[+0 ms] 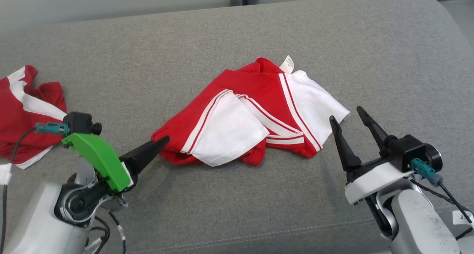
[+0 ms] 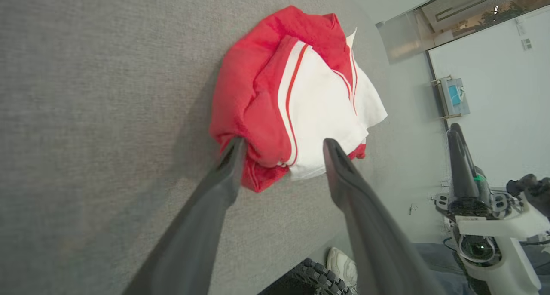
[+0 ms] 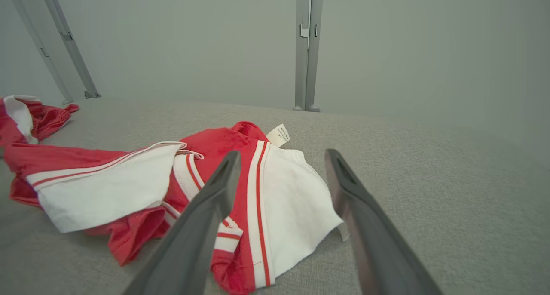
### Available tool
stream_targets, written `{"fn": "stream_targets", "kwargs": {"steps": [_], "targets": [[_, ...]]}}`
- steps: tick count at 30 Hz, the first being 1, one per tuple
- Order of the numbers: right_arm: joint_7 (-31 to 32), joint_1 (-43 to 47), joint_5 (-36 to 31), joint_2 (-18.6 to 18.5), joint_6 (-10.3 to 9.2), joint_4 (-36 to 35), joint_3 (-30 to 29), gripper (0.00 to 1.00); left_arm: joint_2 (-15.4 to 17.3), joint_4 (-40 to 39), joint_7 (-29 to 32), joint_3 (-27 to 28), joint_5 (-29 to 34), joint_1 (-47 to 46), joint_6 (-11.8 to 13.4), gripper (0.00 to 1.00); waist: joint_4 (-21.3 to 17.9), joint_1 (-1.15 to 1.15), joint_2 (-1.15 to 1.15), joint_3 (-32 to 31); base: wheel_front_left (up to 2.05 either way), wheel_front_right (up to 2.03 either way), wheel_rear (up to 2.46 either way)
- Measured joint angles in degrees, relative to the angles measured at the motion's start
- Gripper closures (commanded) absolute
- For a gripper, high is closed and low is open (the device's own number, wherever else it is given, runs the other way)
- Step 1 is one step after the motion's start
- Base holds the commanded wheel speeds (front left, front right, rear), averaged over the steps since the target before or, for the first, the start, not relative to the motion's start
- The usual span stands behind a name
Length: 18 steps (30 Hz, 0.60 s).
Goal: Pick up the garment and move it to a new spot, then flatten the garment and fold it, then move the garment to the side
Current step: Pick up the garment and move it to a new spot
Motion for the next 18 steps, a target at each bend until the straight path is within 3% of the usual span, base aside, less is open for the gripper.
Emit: {"fn": "stream_targets", "kwargs": {"steps": [4,8,18], "targets": [[0.00,1.83,0.00,0.04,0.25,0.30,0.77,0.00,2.76,-0.23,-7.26,-1.71,10.07,3.34,0.00,0.00,0.82,0.00,0.00,-1.33,0.00,0.00,0.00],[0.00,3.28,0.01,-0.02,0.48,0.31,1.44,0.00,2.78,-2.35,-17.45,-1.86,19.12,4.85,0.00,0.00,1.92,0.00,0.00,-2.27,0.00,0.00,0.00],[0.00,3.66,2.46,0.27,0.51,5.47,3.64,0.00,-4.26,-5.67,-35.77,-5.58,31.73,9.91,2.52,0.00,6.90,0.00,0.00,-2.21,0.00,0.00,0.00]]}}
